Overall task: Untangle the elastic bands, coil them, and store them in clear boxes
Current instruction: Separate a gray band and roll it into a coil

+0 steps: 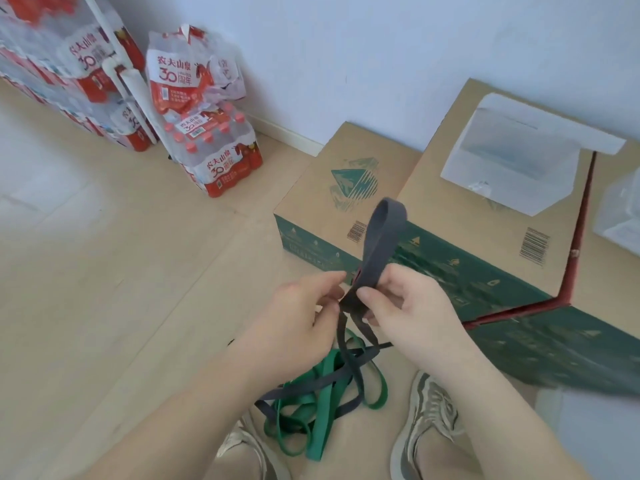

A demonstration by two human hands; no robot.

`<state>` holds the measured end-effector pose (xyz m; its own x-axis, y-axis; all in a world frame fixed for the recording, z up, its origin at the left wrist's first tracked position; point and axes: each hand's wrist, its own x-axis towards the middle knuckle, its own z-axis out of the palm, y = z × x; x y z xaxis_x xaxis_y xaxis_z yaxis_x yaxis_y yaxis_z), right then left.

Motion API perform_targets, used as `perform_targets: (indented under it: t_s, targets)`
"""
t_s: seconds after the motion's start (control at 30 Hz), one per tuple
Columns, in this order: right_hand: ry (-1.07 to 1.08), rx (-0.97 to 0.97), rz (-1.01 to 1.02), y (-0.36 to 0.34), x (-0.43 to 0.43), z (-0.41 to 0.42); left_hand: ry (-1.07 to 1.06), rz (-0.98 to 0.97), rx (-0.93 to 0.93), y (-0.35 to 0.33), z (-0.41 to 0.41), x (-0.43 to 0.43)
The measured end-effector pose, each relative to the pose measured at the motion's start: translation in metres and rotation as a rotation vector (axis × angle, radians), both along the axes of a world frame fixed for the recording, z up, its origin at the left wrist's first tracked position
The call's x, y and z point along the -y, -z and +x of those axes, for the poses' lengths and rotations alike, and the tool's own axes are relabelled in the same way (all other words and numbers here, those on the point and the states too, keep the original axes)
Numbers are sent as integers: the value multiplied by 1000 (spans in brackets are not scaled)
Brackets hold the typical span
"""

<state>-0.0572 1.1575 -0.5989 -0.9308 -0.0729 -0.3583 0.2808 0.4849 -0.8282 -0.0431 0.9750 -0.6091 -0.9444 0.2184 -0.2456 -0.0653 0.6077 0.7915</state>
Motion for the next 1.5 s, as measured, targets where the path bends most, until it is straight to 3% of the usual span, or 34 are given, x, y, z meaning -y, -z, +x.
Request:
perform_targets:
  t_s: [0.1, 0.2, 0.33, 0.5, 0.63, 0.77, 0.87, 0.97, 1.17, 1.3, 1.5]
  targets:
    - [173, 29, -274, -8, 7, -12, 85, -114, -41, 11, -4, 4]
    - [311, 60, -516, -15, 17, -16, 3, -41, -32, 18, -10, -1]
    - [334, 112, -656, -13, 15, -16, -100, 41, -44, 14, -18, -6]
    - [393, 141, -527, -4, -1, -25, -179, 5, -96, -5, -23, 5]
    - [301, 199, -311, 3, 3, -23, -161, -101, -75, -1, -23, 7]
    - [145, -100, 57, 9, -1, -20, -130, -185, -40, 2, -27, 13]
    - [-154, -255, 42, 10, -2, -16, -88, -198, -36, 1, -27, 12]
    - [-398, -229, 78, 11, -2, -14, -41, -185, -99, 0, -30, 10]
    - [-347, -123, 40, 8, -10, -18, 86, -143, -155, -4, -30, 10]
    - [-376, -175, 87, 8, -14, -18, 136, -185, -177, -6, -28, 9]
    - [-257, -306, 141, 10, -19, -19, 129, -115, 47, -6, -28, 16]
